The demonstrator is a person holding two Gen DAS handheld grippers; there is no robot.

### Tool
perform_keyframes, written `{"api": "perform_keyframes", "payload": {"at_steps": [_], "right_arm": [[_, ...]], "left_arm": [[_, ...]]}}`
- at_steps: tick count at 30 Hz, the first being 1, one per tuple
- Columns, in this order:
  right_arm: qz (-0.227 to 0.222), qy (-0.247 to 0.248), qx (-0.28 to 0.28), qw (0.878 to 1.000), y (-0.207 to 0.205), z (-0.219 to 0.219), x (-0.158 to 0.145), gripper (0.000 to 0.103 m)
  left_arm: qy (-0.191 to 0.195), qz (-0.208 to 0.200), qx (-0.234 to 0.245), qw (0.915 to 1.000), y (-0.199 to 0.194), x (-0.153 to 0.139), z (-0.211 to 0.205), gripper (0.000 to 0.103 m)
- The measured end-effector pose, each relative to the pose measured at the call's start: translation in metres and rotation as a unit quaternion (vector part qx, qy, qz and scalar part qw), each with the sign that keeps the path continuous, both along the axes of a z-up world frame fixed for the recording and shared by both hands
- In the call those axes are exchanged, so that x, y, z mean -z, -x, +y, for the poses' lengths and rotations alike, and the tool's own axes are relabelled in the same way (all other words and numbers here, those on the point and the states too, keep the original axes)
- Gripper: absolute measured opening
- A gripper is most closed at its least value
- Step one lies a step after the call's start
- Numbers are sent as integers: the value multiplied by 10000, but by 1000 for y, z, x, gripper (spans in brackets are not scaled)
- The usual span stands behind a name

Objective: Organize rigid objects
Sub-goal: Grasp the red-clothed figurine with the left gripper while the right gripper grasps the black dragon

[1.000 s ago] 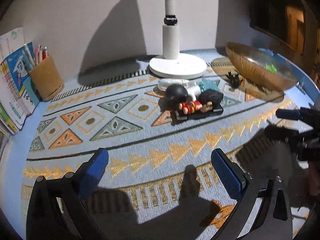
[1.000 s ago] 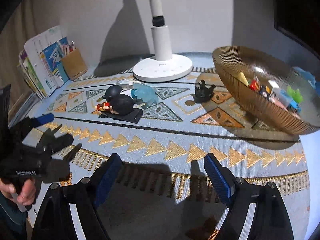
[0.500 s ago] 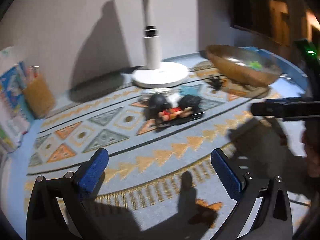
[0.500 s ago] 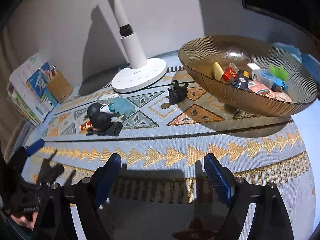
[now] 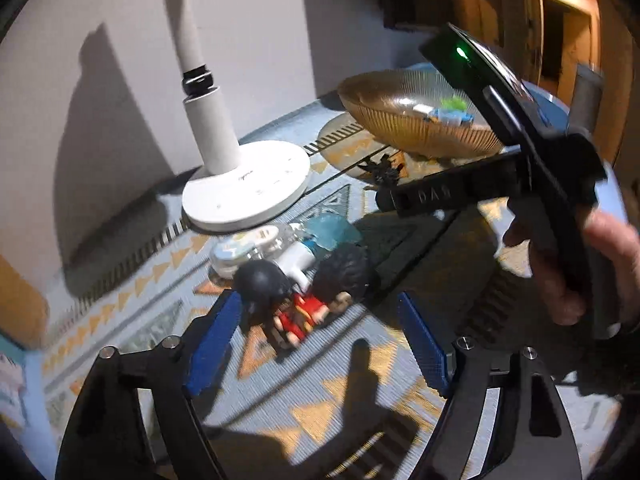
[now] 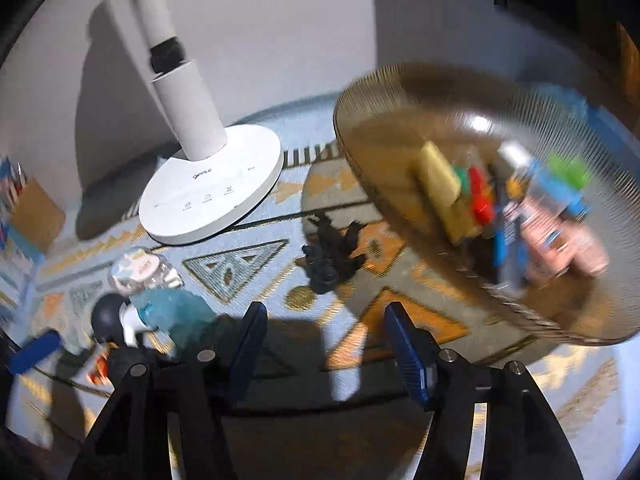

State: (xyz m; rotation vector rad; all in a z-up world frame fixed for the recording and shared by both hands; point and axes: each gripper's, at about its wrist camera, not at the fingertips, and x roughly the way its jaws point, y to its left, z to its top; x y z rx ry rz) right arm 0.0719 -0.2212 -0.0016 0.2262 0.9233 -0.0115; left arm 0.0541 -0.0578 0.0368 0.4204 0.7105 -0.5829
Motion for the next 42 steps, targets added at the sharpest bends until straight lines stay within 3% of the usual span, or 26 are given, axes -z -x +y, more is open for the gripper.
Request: {"api": "perform_keyframes", "payload": {"at_steps": [4, 7, 9, 11, 12, 15, 18, 21, 23, 25, 29, 30, 34, 39, 41, 42], "right_arm": [[-8, -8, 137, 9999, -14, -4, 2, 61], [-130, 58, 179, 9997, -21, -1, 2, 60], [-194, 190, 229, 9994, -23, 3, 2, 58], [-218, 384, 189, 9988, -26, 10, 3, 41], [-229, 538, 167, 9981, -26, 14, 3, 36], [-260, 657, 33, 9975, -25, 21, 2, 32], [-344, 404, -218, 9984, -17, 20, -1, 31], [-372, 592, -225, 9973, 10, 20, -7, 31], [-442, 370, -476, 9972, 38, 16, -13, 31], [-404, 206, -624, 9970, 68, 8, -15, 31], [-233, 284, -988, 9944, 117, -1, -9, 31], [-218, 512, -1099, 9924, 135, 2, -3, 31], [-266, 567, -1312, 9894, 156, 4, 3, 31], [-277, 755, -1422, 9866, 176, 9, 6, 31], [-273, 699, -1492, 9860, 182, 8, 7, 39], [-289, 601, -1503, 9864, 183, 7, 8, 46]], "left_arm": [[-125, 112, 150, 9997, -14, 7, -7, 71], [-103, -26, 153, 9998, -16, 9, -11, 66], [-93, -10, 217, 9997, -13, 10, -13, 49], [-101, 26, 264, 9996, -10, 14, -15, 33], [-147, -2, 267, 9995, -8, 16, -17, 31], [-216, -96, 138, 9996, -2, 17, -20, 31], [55, 211, -35, 9998, 6, 12, -10, 31], [254, 241, -413, 9985, 32, 4, 7, 31], [421, 440, -674, 9959, 49, 5, 20, 31], [621, 683, -1086, 9898, 61, 8, 34, 31], [1261, 1261, -1879, 9658, 72, 15, 57, 31], [1343, 1223, -1975, 9633, 75, 15, 59, 31], [1268, 1188, -2207, 9597, 79, 18, 54, 32], [1202, 1232, -2278, 9584, 88, 22, 55, 45], [1203, 1231, -2259, 9588, 92, 22, 59, 65], [1190, 1149, -2286, 9594, 95, 22, 63, 69]]}}
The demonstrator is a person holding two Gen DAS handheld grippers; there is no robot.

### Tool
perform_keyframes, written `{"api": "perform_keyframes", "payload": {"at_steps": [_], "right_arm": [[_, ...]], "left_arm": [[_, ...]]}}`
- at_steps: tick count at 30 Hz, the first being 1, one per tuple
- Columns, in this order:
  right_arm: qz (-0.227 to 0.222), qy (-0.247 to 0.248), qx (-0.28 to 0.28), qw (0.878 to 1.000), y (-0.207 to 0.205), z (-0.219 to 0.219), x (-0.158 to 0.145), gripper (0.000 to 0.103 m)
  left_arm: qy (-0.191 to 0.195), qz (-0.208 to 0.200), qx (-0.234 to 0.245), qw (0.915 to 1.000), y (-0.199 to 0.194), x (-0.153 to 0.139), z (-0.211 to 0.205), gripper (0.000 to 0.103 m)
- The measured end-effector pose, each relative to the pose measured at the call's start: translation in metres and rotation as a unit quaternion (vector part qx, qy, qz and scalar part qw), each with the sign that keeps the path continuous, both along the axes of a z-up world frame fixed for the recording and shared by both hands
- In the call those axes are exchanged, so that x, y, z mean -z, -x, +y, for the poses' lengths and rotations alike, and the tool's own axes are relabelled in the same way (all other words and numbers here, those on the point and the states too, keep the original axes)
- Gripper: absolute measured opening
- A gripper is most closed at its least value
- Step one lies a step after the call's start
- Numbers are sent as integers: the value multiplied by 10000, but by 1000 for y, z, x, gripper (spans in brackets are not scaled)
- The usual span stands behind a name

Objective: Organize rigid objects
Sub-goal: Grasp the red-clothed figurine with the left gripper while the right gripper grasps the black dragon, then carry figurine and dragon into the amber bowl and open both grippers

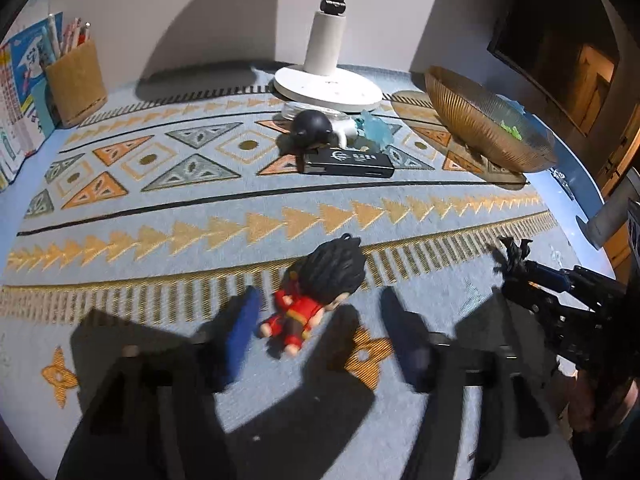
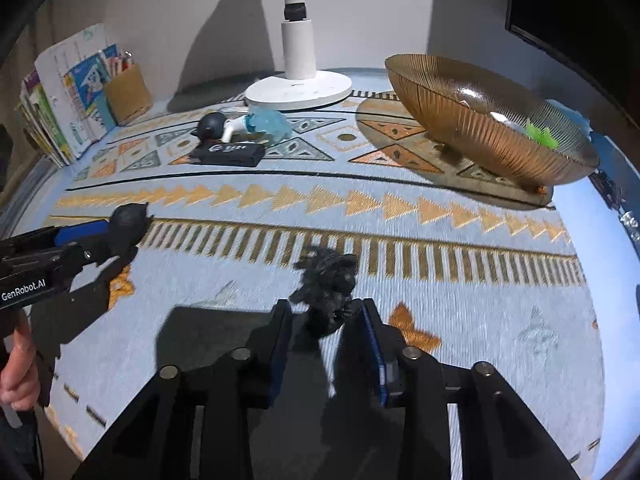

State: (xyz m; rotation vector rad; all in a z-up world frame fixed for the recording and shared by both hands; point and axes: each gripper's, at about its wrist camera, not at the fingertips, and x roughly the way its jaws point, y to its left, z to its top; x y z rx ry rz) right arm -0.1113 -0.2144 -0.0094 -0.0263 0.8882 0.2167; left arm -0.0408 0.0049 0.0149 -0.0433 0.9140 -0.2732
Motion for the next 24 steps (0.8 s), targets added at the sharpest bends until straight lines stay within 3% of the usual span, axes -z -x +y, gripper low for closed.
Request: {"api": "perform_keyframes", "payload": {"at_steps": [1, 2, 7, 10, 12, 14, 17, 18, 21, 24], "right_arm": [[34, -122, 21, 9999, 3, -3, 1, 61], [56, -250, 65, 9997, 4, -7, 1, 64], [132, -756, 334, 9965, 0, -21, 0, 64], [214, -788, 489, 9955, -8, -19, 0, 64], [193, -716, 502, 9960, -10, -16, 0, 64], [134, -514, 543, 9971, -10, -10, 1, 51], [-1, 4, 647, 9979, -8, 0, 4, 31], [-50, 111, 712, 9974, -6, 1, 3, 31], [-263, -314, 626, 9972, 3, -6, -6, 31], [-610, -176, 696, 9956, 10, -12, -26, 31]], "left_arm": [[-44, -69, -37, 10000, 2, -1, 3, 71], [-74, -115, -44, 9999, 3, -1, 5, 71], [-180, -109, 61, 9998, -6, 0, 0, 71], [-406, -62, 226, 9989, -9, 6, -13, 70], [-506, 32, 303, 9983, -10, 9, -20, 53], [-542, -40, 238, 9982, -9, 9, -23, 39], [-522, -111, 287, 9982, -8, 7, -24, 33], [-441, -123, 359, 9983, -6, 5, -24, 33], [-21, -352, 532, 9980, 2, -9, -23, 33], [226, -535, 582, 9966, 4, -30, -26, 33]]}}
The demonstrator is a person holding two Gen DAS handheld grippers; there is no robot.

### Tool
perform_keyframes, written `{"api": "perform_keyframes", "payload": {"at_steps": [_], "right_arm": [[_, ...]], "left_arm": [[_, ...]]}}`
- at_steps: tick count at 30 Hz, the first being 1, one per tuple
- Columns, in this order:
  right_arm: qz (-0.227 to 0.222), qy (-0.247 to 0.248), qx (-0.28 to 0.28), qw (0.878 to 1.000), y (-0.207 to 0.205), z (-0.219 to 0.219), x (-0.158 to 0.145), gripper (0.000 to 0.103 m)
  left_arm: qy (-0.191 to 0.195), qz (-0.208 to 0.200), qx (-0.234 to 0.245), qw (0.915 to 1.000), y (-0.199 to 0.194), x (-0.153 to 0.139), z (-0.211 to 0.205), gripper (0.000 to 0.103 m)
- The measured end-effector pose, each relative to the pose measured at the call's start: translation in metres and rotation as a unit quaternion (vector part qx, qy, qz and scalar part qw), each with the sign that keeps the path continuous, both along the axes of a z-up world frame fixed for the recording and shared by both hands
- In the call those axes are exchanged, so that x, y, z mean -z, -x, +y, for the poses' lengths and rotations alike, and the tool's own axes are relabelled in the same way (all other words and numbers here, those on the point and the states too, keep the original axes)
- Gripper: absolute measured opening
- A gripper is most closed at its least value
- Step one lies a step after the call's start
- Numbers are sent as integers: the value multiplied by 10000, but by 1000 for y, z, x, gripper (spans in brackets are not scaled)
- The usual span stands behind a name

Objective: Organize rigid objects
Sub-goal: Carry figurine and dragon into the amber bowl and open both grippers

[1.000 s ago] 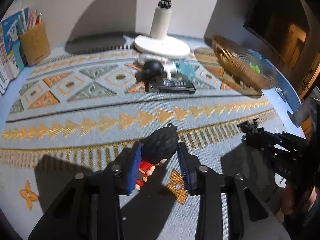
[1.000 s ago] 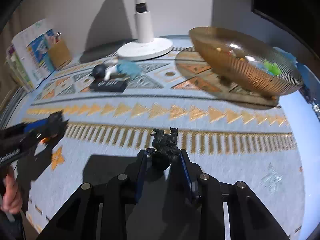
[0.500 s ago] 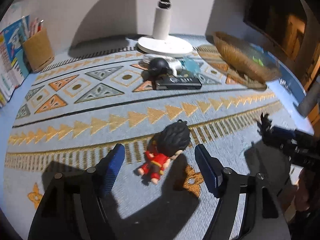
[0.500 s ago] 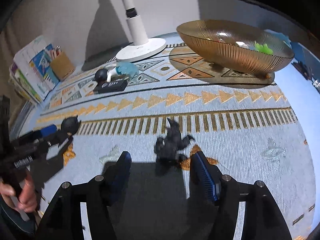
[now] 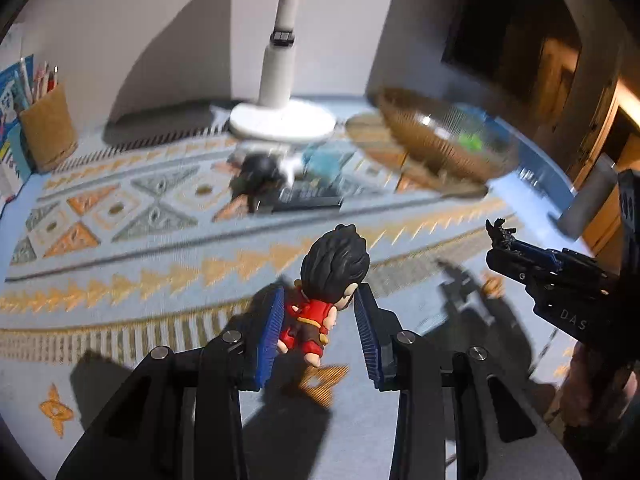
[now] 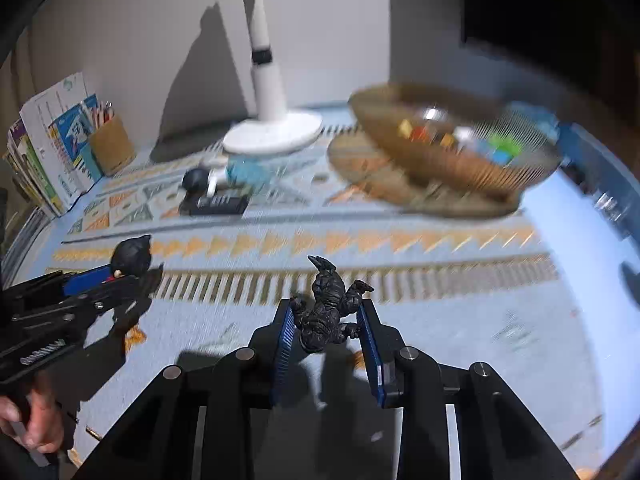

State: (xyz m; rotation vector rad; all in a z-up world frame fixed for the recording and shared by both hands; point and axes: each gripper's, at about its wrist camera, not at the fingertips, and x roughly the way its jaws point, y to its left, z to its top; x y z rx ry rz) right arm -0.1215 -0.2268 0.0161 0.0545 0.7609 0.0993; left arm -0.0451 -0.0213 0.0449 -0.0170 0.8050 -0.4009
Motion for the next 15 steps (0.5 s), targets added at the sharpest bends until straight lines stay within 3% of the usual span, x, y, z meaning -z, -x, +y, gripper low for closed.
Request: {"api": "perform_keyframes", "payload": {"at_steps": [5, 11, 15], "right_arm": [[-371, -258, 208, 9988, -1, -35, -45, 31], [-987, -390, 718, 9918, -14, -95, -118, 31], [-1304, -390, 1077, 9848, -33, -134, -159, 31]], "left_arm": [[516, -454, 141, 9975, -15, -57, -22, 33], [1071, -1156, 494, 9863, -42, -135, -82, 33], [1157, -1352, 678, 9817, -71, -167, -130, 33]]}}
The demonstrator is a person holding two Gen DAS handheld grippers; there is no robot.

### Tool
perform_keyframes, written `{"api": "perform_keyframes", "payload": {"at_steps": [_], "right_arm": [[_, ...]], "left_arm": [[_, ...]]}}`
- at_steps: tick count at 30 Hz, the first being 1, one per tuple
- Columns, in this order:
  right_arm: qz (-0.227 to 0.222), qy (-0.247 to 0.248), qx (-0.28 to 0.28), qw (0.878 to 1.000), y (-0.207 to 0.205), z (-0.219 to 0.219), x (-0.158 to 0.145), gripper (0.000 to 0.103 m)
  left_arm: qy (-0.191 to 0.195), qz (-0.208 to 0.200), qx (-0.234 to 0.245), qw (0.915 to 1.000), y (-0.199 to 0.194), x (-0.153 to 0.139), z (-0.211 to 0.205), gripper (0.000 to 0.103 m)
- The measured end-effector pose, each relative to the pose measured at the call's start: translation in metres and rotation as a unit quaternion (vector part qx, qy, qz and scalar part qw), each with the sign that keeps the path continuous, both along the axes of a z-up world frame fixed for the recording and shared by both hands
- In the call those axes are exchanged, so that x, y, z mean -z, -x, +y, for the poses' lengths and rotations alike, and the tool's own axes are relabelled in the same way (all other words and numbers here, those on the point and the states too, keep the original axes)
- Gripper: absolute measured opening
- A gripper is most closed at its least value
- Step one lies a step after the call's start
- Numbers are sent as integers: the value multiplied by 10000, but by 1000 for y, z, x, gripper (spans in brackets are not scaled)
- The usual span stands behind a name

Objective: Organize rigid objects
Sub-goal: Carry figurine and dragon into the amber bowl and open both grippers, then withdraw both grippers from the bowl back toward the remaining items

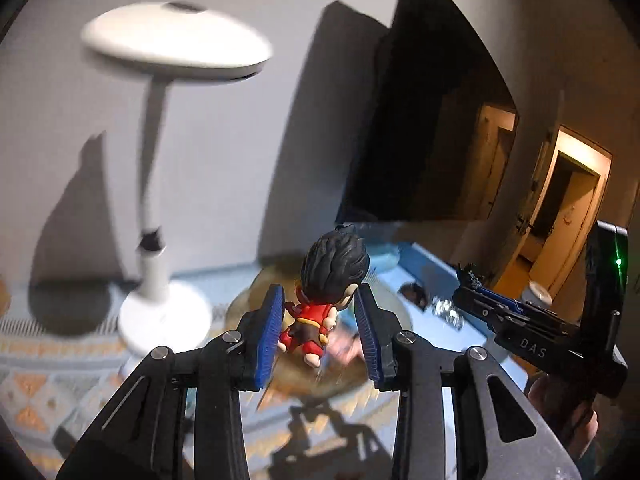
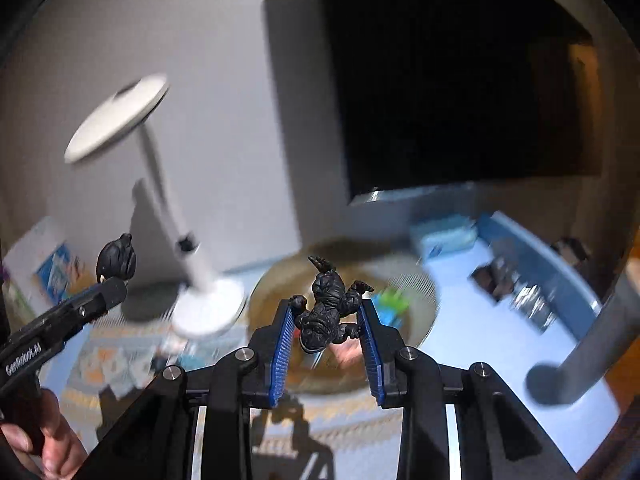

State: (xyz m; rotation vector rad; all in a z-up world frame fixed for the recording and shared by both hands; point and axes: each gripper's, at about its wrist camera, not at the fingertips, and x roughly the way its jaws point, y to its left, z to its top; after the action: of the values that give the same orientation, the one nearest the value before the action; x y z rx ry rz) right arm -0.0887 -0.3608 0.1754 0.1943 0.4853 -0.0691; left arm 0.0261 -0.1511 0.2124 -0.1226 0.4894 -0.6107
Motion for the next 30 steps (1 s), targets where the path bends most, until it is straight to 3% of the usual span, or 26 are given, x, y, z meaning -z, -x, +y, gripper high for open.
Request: {"api": "perform_keyframes", "payload": {"at_steps": [3, 4, 5, 10, 16, 24, 27, 29, 30], "right_arm": [[13, -113, 134, 9998, -27, -24, -13, 31], [174, -369, 150, 9991, -54, -44, -10, 31], [174, -369, 150, 9991, -54, -44, -10, 31], [664, -894, 100, 9937, -111, -74, 23, 31], [1092, -985, 66, 9891, -154, -76, 62, 31], [1665, -1130, 104, 9795, -197, -84, 104, 31], [1778, -1264, 56, 9759, -202, -88, 111, 33], [1850, -1124, 86, 9763, -202, -87, 109, 40], [1789, -1050, 97, 9782, -199, -87, 107, 40]], "left_arm": [[82, 274, 111, 9995, -35, 0, -27, 33], [13, 326, 45, 9995, -48, 5, -37, 33], [-77, 414, -18, 9991, -62, 11, -47, 33], [-288, 1089, -16, 9936, -120, 64, -84, 33], [-264, 1649, 55, 9859, -149, 107, -101, 33], [-512, 1933, -107, 9797, -173, 127, -118, 34], [-355, 1912, -100, 9809, -175, 122, -114, 49], [-205, 1861, -67, 9823, -172, 116, -105, 78], [-134, 1819, -64, 9832, -170, 112, -101, 83]]}}
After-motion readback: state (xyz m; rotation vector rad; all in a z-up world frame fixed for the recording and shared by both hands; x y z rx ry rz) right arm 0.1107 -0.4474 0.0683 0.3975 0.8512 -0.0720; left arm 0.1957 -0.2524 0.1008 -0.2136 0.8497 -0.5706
